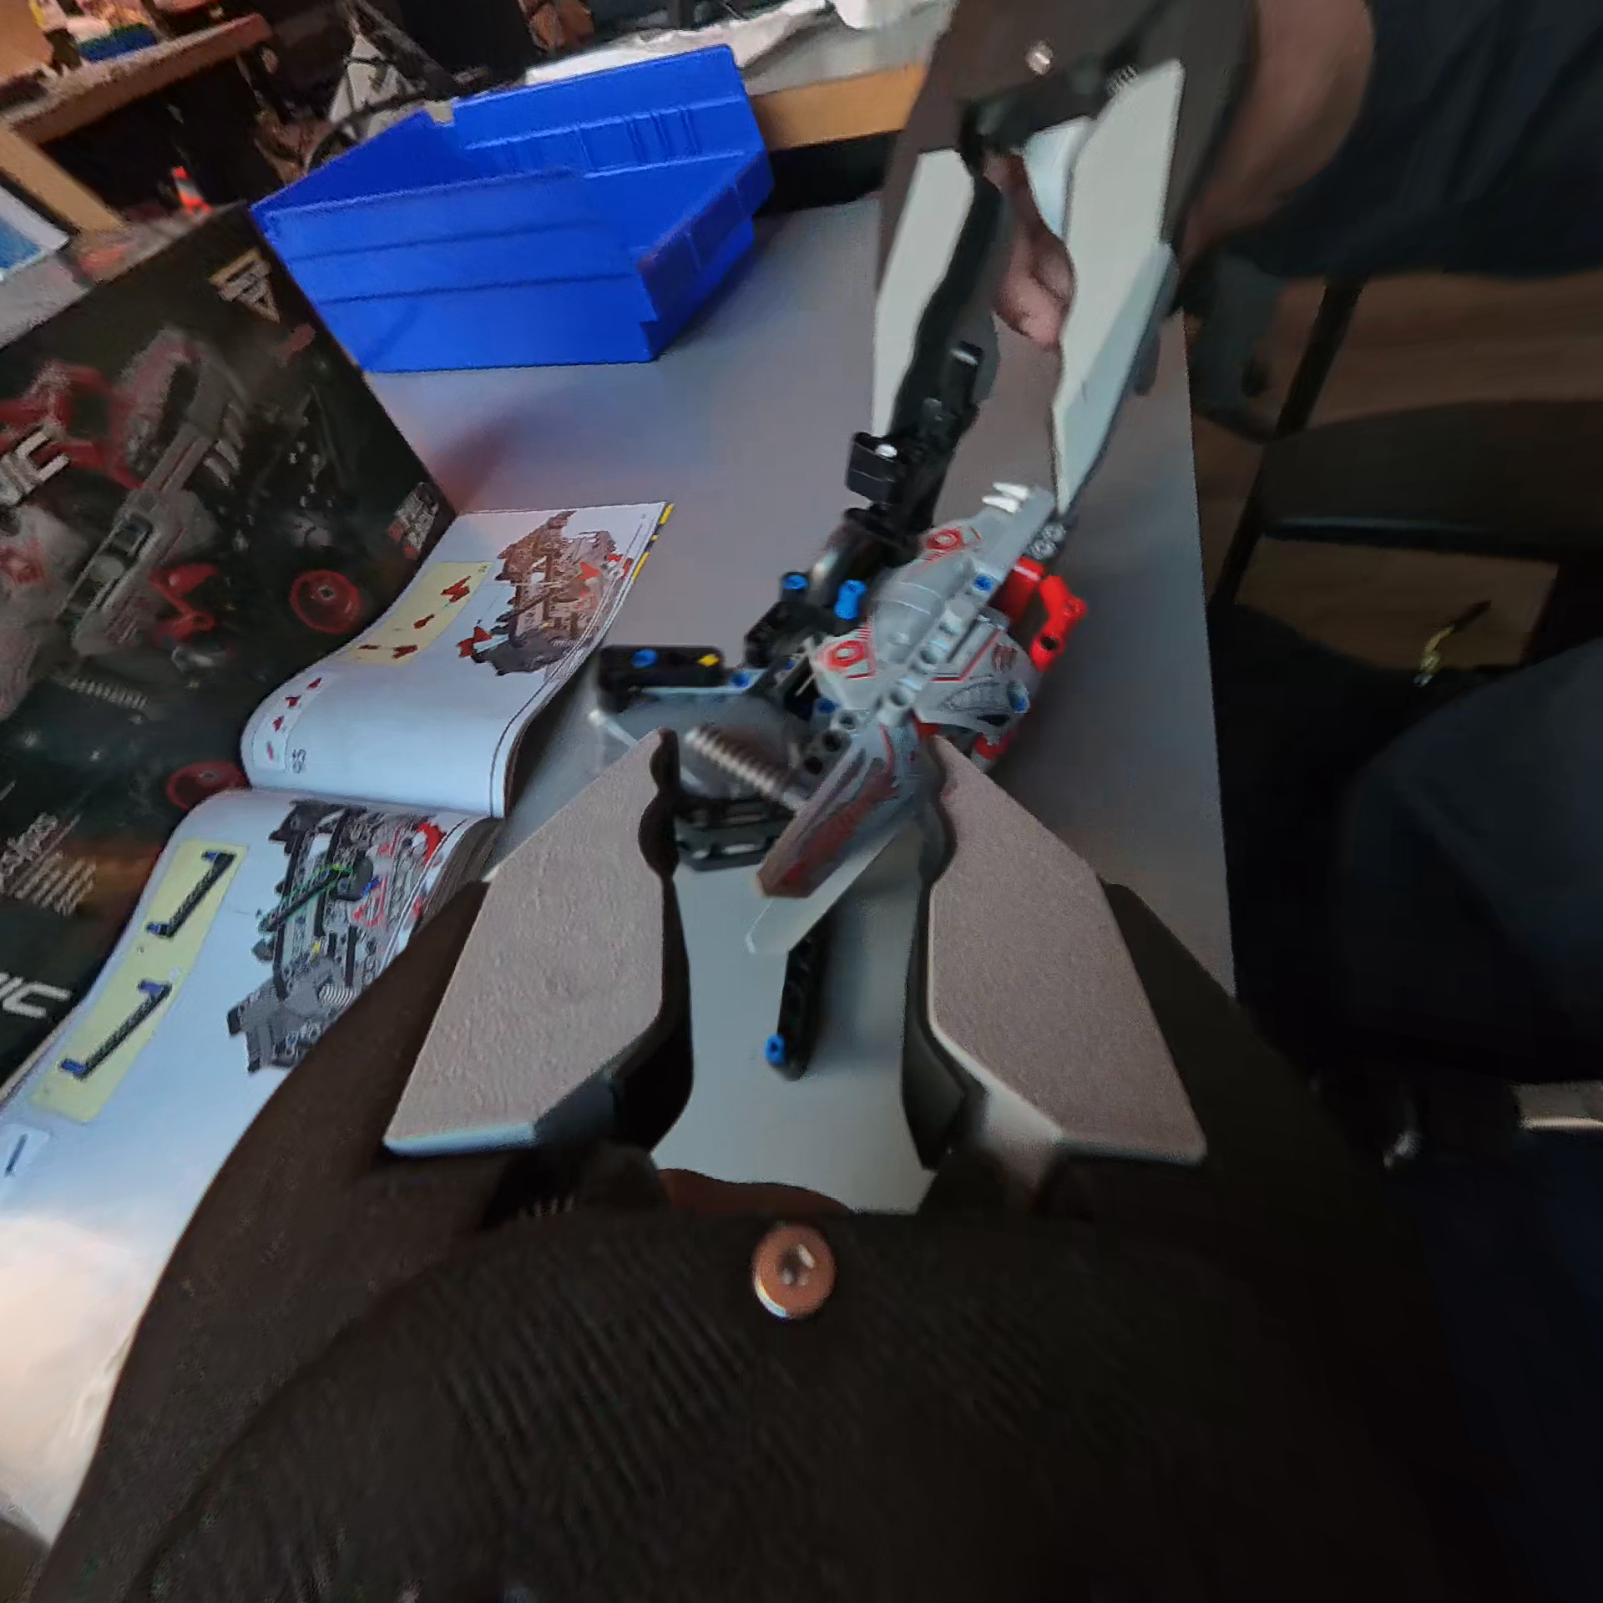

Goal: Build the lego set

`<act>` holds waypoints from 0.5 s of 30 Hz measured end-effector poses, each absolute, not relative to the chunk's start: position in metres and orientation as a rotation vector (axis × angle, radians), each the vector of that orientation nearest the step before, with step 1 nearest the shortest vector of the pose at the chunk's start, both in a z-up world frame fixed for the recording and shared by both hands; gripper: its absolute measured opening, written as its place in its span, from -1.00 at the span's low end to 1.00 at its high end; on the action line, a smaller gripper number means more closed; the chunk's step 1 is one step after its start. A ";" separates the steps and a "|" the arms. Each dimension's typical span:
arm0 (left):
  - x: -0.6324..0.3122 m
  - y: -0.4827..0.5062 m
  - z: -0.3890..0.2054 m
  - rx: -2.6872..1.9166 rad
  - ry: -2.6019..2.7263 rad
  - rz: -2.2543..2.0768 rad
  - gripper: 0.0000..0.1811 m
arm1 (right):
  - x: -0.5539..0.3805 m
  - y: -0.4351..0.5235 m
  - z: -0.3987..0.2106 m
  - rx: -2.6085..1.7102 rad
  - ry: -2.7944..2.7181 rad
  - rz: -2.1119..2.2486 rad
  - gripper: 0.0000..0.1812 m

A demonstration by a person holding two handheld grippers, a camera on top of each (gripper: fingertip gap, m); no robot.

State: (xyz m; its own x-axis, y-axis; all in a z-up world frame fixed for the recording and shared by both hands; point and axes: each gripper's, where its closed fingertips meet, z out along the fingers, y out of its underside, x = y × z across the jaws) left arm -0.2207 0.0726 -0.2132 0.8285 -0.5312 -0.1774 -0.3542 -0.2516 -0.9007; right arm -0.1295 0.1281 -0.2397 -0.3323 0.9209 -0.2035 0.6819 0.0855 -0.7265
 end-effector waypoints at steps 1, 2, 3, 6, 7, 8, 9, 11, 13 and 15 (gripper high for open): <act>-0.228 0.070 -0.210 -1.878 0.639 -0.230 -0.42 | -0.129 0.129 -0.240 -1.573 -2.055 1.066 -0.31; -0.235 0.067 -0.207 -1.893 0.610 -0.267 -0.39 | -0.130 0.128 -0.236 -1.542 -2.032 1.059 -0.32; -0.242 0.064 -0.208 -1.919 0.583 -0.305 -0.37 | -0.130 0.128 -0.234 -1.516 -2.016 1.039 -0.32; -0.257 0.064 -0.214 -1.990 0.520 -0.445 -0.32 | -0.129 0.127 -0.233 -1.469 -2.004 0.968 -0.31; -0.261 0.067 -0.217 -2.012 0.509 -0.476 -0.32 | -0.128 0.127 -0.234 -1.470 -2.002 0.964 -0.31; -0.265 0.071 -0.219 -2.023 0.512 -0.490 -0.32 | -0.129 0.127 -0.234 -1.476 -1.993 0.977 -0.31; -0.269 0.076 -0.221 -2.034 0.522 -0.502 -0.31 | -0.129 0.127 -0.234 -1.485 -1.983 0.996 -0.31; -0.270 0.081 -0.230 -2.088 0.552 -0.594 -0.32 | -0.128 0.129 -0.232 -1.514 -1.946 1.047 -0.31; -0.264 0.085 -0.235 -2.115 0.609 -0.703 -0.32 | -0.125 0.131 -0.226 -1.563 -1.886 1.138 -0.29; -0.258 0.087 -0.240 -2.143 0.654 -0.817 -0.35 | -0.122 0.135 -0.218 -1.653 -1.795 1.259 -0.29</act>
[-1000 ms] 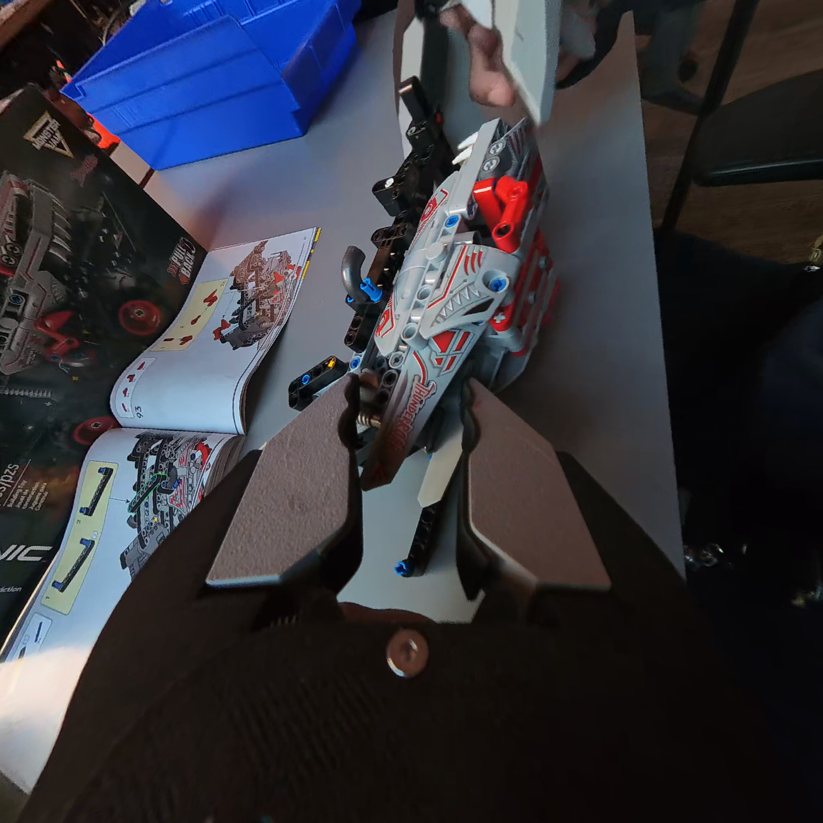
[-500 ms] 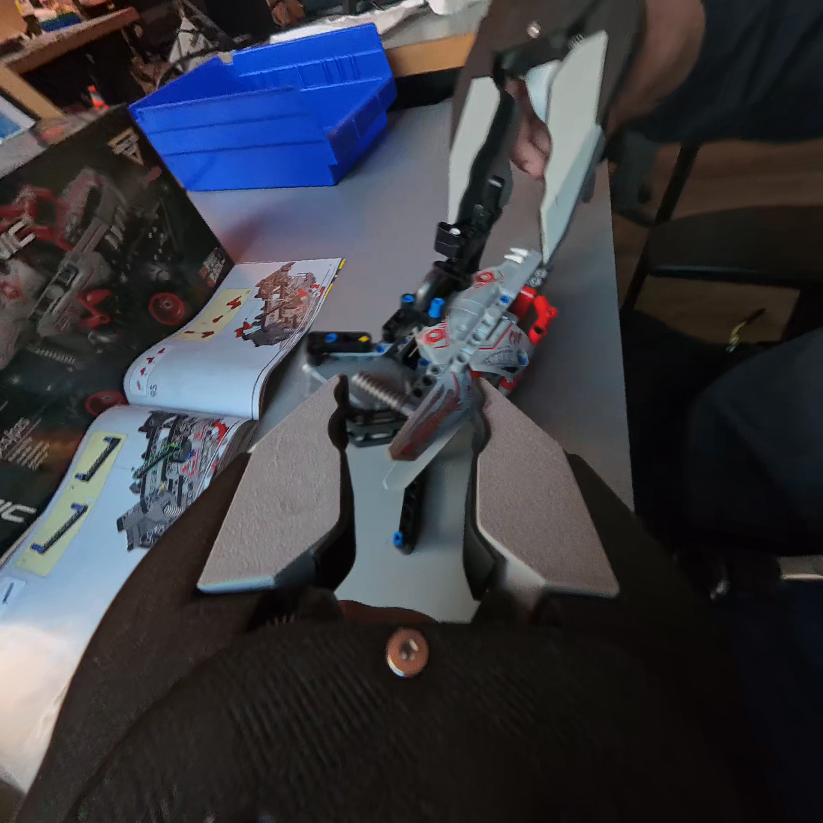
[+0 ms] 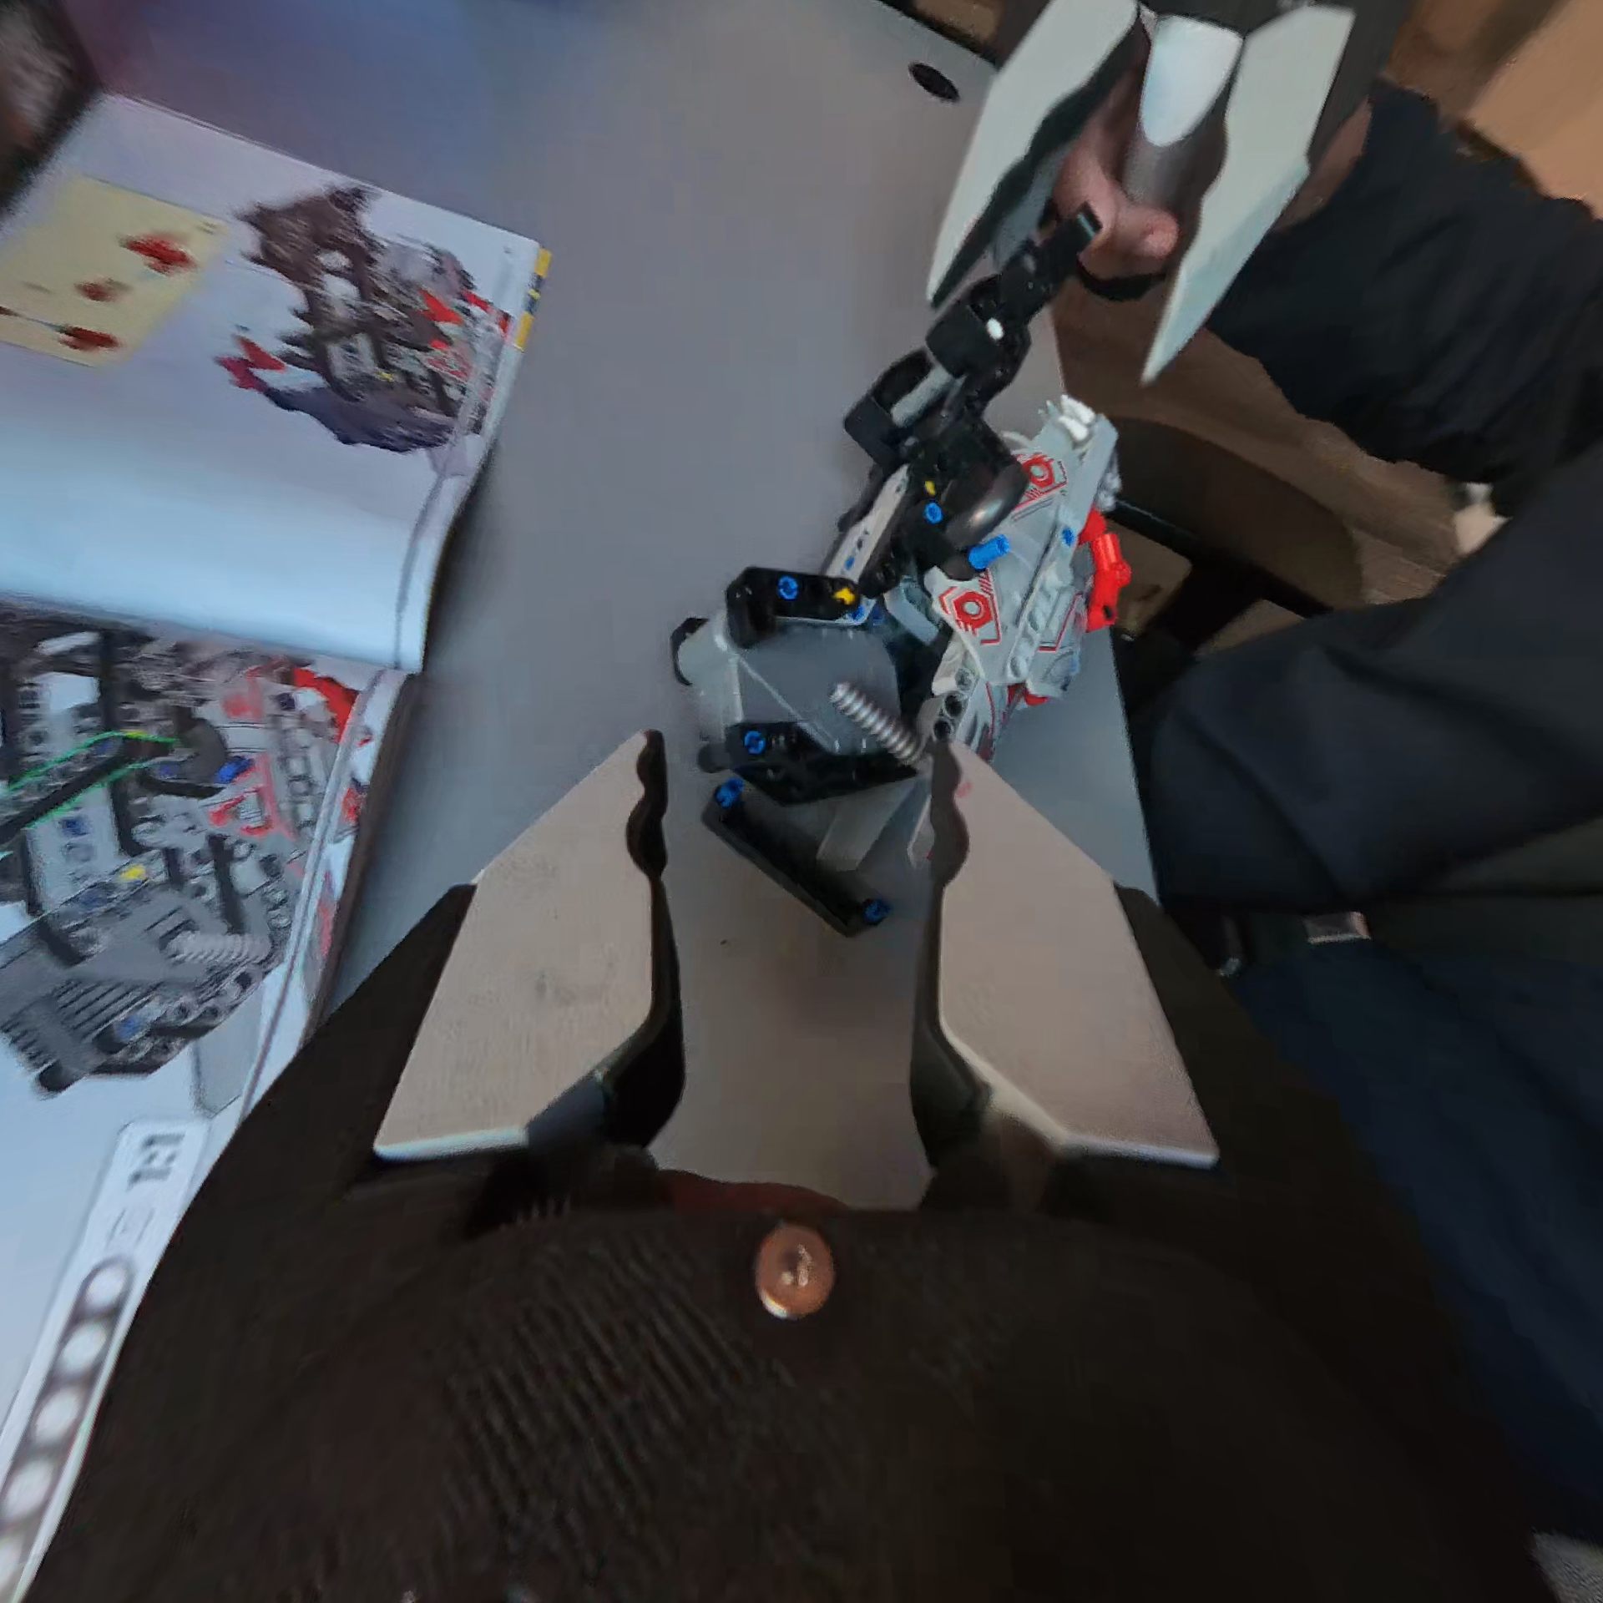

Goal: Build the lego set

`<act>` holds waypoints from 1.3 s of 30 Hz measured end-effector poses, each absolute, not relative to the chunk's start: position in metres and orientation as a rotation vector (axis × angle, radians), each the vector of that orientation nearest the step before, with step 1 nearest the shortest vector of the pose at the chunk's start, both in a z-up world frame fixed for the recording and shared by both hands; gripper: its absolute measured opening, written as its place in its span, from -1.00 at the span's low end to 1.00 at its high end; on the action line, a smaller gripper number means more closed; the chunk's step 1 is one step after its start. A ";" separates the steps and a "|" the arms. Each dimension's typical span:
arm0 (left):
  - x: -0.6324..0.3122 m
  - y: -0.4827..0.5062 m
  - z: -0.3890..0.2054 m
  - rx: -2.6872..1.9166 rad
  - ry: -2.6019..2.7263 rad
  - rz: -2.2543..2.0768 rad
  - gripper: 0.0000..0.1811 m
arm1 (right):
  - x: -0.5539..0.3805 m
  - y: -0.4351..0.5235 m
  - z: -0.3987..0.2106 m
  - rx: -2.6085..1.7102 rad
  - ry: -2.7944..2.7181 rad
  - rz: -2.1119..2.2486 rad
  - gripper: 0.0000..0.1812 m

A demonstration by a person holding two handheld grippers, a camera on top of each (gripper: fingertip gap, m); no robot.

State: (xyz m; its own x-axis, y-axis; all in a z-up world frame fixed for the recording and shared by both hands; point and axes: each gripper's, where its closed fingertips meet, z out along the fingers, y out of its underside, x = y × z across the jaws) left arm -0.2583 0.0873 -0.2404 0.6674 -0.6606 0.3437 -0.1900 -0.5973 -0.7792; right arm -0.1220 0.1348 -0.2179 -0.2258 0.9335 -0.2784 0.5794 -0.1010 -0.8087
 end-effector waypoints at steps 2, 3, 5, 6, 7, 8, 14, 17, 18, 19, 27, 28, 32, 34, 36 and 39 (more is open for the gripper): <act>-0.254 0.086 -0.246 -2.191 0.667 -0.944 -0.35 | -0.119 0.135 -0.216 -1.781 -1.719 1.390 -0.30; -0.251 0.084 -0.246 -2.187 0.680 -0.997 -0.40 | -0.118 0.133 -0.219 -1.857 -1.689 1.449 -0.29; -0.250 0.085 -0.246 -2.180 0.694 -1.027 -0.45 | -0.118 0.129 -0.224 -1.978 -1.627 1.539 -0.26; -0.248 0.085 -0.244 -2.164 0.699 -1.032 -0.45 | -0.118 0.129 -0.226 -2.019 -1.593 1.578 -0.25; -0.246 0.085 -0.242 -2.151 0.707 -1.030 -0.46 | -0.119 0.130 -0.228 -2.062 -1.560 1.599 -0.23; -0.246 0.086 -0.241 -2.146 0.712 -1.013 -0.54 | -0.120 0.133 -0.232 -2.103 -1.531 1.608 -0.23; -0.232 0.077 -0.240 -2.104 0.766 -0.926 -0.56 | -0.126 0.130 -0.235 -2.099 -1.568 1.590 -0.27; -0.224 0.077 -0.238 -2.057 0.782 -0.855 -0.57 | -0.132 0.125 -0.230 -2.000 -1.636 1.522 -0.43; -0.222 0.078 -0.237 -2.037 0.784 -0.821 -0.60 | -0.134 0.127 -0.226 -1.976 -1.630 1.501 -0.50; -0.221 0.079 -0.235 -2.017 0.779 -0.786 -0.64 | -0.135 0.128 -0.224 -1.958 -1.639 1.479 -0.55; -0.225 0.074 -0.233 -2.014 0.678 -0.770 -0.62 | -0.089 0.156 -0.222 -2.161 -1.640 1.304 -0.37; -0.227 0.074 -0.232 -2.032 0.663 -0.789 -0.56 | -0.082 0.154 -0.222 -2.224 -1.602 1.363 -0.36; -0.240 0.083 -0.232 -2.098 0.599 -0.859 -0.38 | -0.066 0.147 -0.238 -2.401 -1.504 1.475 -0.25; -0.239 0.085 -0.235 -2.129 0.605 -0.952 -0.38 | -0.066 0.145 -0.242 -2.419 -1.470 1.535 -0.14; -0.235 0.087 -0.240 -2.175 0.613 -1.045 -0.37 | -0.068 0.140 -0.244 -2.437 -1.440 1.613 -0.09; -0.228 0.089 -0.244 -2.212 0.648 -1.105 -0.38 | -0.058 0.140 -0.242 -2.475 -1.418 1.656 -0.08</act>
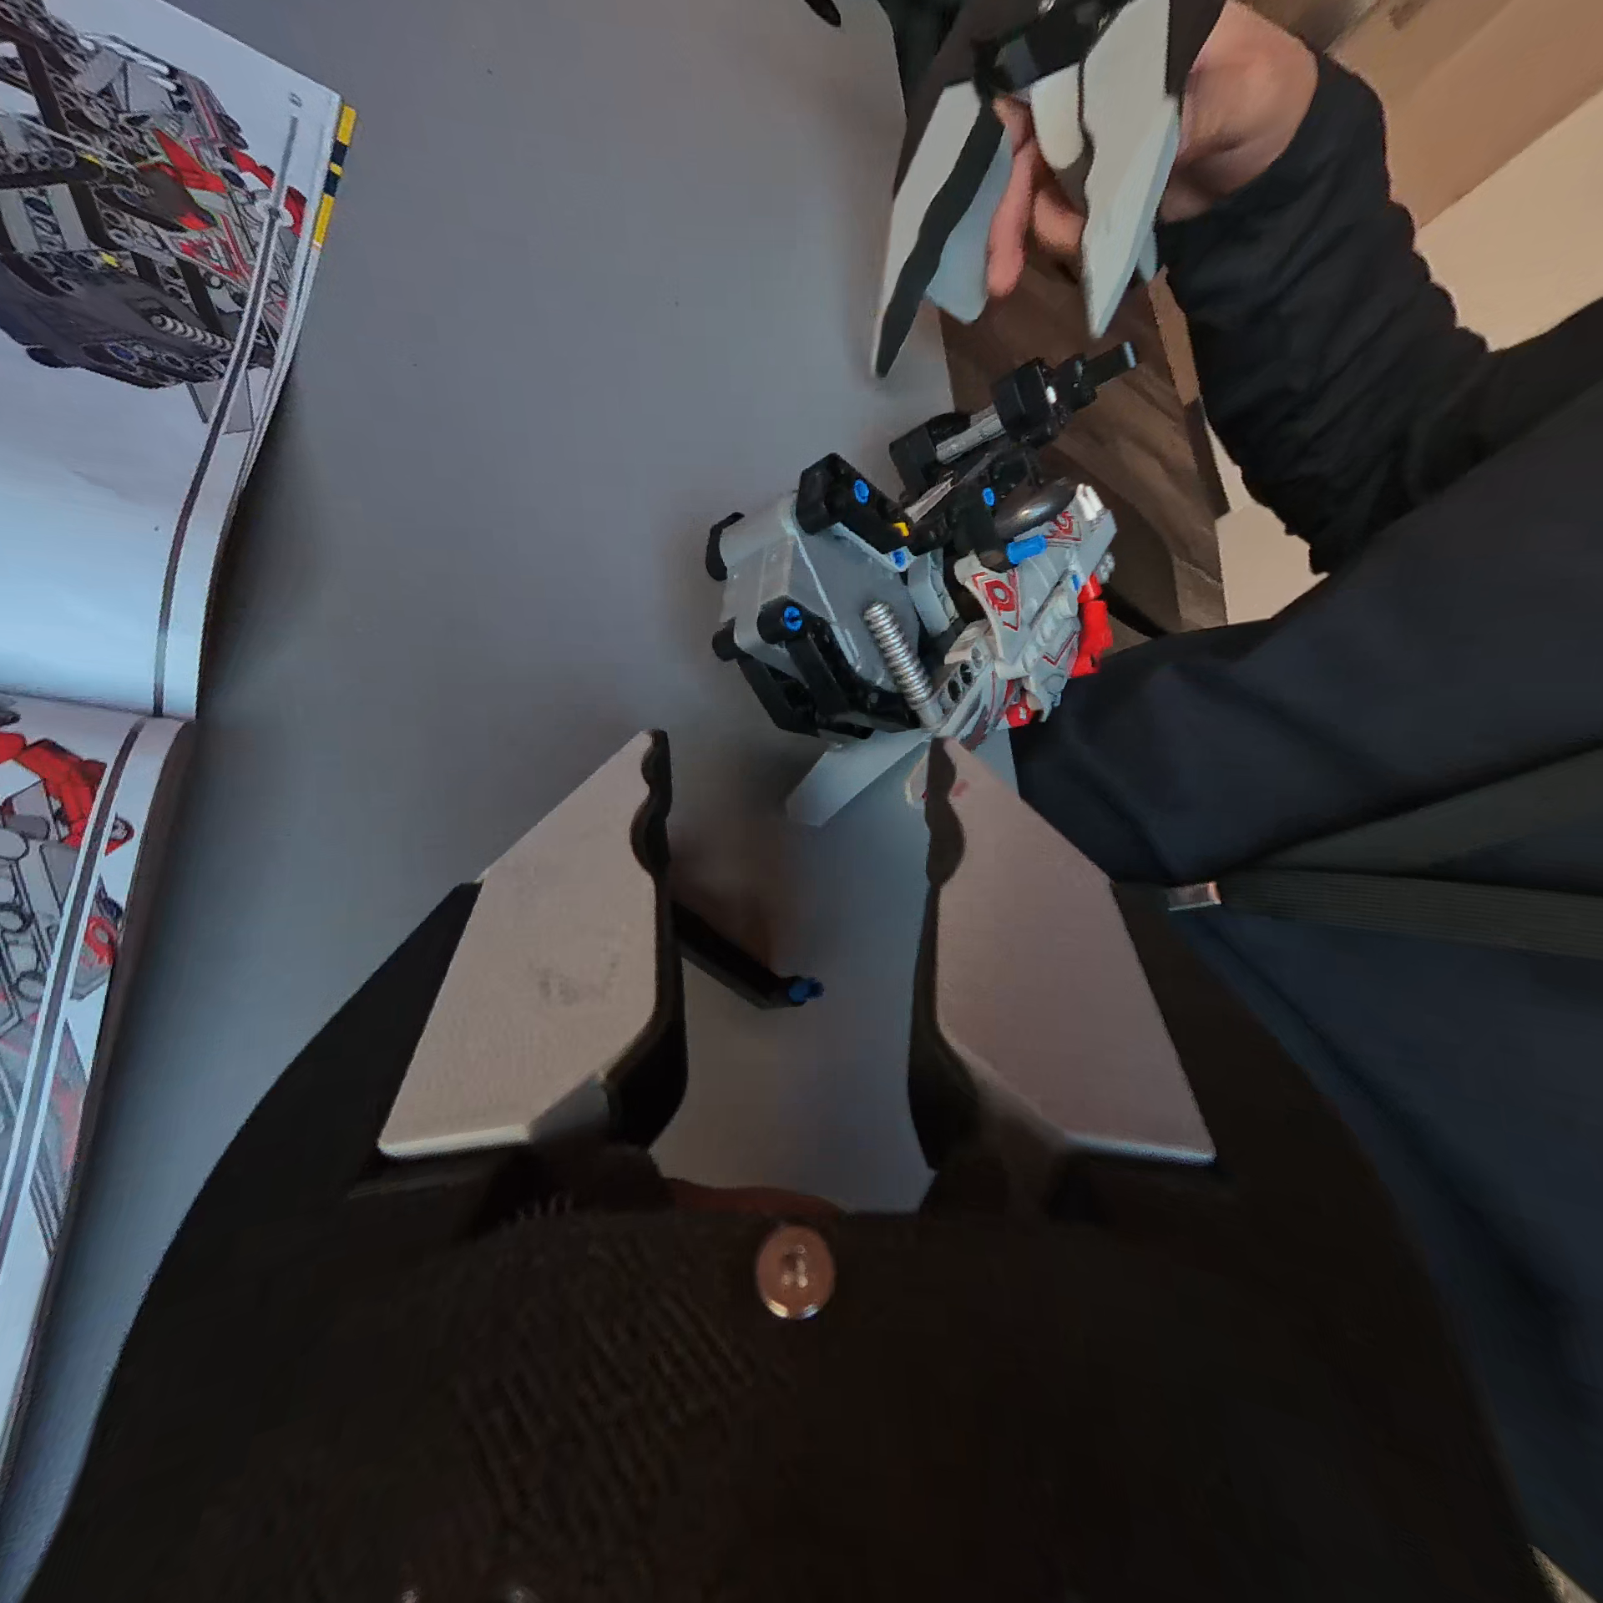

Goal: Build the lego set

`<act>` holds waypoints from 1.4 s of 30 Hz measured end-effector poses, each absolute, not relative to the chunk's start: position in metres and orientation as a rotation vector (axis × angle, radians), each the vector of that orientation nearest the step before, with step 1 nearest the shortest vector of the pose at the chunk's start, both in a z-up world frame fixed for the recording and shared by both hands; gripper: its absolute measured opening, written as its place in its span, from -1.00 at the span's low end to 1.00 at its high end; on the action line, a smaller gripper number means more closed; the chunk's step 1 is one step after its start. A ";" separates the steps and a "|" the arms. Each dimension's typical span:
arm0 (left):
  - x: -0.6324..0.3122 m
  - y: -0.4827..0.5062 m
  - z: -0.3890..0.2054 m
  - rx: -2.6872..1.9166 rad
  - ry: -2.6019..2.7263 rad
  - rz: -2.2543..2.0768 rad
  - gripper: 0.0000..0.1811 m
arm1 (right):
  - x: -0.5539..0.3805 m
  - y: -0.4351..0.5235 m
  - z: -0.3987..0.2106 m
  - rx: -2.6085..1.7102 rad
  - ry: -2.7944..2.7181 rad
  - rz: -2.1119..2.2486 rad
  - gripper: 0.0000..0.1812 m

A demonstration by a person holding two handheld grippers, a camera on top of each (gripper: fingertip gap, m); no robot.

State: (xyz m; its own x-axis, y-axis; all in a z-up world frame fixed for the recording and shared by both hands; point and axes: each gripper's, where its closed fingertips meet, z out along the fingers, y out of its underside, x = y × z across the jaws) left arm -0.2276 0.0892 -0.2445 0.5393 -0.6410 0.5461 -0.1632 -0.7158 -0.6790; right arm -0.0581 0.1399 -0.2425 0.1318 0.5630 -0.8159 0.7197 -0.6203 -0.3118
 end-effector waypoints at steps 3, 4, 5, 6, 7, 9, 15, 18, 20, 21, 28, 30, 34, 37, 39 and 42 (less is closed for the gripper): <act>-0.230 0.092 -0.241 -2.216 0.689 -1.062 -0.36 | -0.043 0.142 -0.233 2.272 1.215 -1.564 -0.09; -0.231 0.096 -0.238 -2.210 0.688 -1.056 -0.36 | -0.038 0.136 -0.234 2.262 1.203 -1.546 -0.07; -0.231 0.099 -0.236 -2.203 0.685 -1.063 -0.36 | -0.036 0.125 -0.236 2.232 1.191 -1.531 -0.03; -0.230 0.102 -0.235 -2.207 0.682 -1.075 -0.36 | -0.036 0.115 -0.239 2.197 1.185 -1.521 0.00; -0.228 0.104 -0.235 -2.219 0.691 -1.100 -0.36 | -0.040 0.108 -0.242 2.177 1.180 -1.525 0.00; -0.219 0.100 -0.242 -2.256 0.740 -1.176 -0.35 | -0.050 0.098 -0.244 2.126 1.148 -1.561 -0.03; -0.210 0.084 -0.253 -2.285 0.788 -1.147 -0.44 | -0.072 0.098 -0.241 2.094 1.150 -1.633 -0.10; -0.214 0.085 -0.250 -2.247 0.708 -1.005 -0.45 | -0.082 0.111 -0.235 2.117 1.202 -1.698 -0.09; -0.218 0.085 -0.249 -2.205 0.666 -0.895 -0.45 | -0.089 0.119 -0.232 2.117 1.290 -1.720 -0.09; -0.220 0.087 -0.248 -2.181 0.632 -0.844 -0.44 | -0.093 0.124 -0.231 2.113 1.328 -1.732 -0.09; -0.231 0.095 -0.231 -1.925 0.627 -0.435 -0.62 | -0.133 0.154 -0.209 2.064 1.704 -1.826 -0.21; -0.225 0.089 -0.231 -1.899 0.652 -0.409 -0.66 | -0.140 0.157 -0.210 2.031 1.780 -1.804 -0.19; -0.217 0.079 -0.234 -1.856 0.766 -0.252 -0.69 | -0.146 0.153 -0.218 1.974 1.918 -1.797 -0.27; -0.210 0.074 -0.235 -1.827 0.826 -0.177 -0.69 | -0.145 0.156 -0.223 2.000 1.999 -1.854 -0.36; -0.208 0.070 -0.237 -1.846 0.824 -0.203 -0.67 | -0.141 0.154 -0.224 1.993 1.989 -1.890 -0.31; -0.208 0.068 -0.237 -1.863 0.793 -0.234 -0.65 | -0.138 0.156 -0.224 1.984 2.069 -1.906 -0.35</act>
State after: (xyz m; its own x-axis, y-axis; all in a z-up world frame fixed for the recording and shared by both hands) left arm -0.2084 0.0676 -0.2366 0.7613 -0.6184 -0.1950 -0.4133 -0.2310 -0.8808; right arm -0.1382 0.1563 -0.2236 -0.3054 0.8413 -0.4459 0.5134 -0.2489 -0.8212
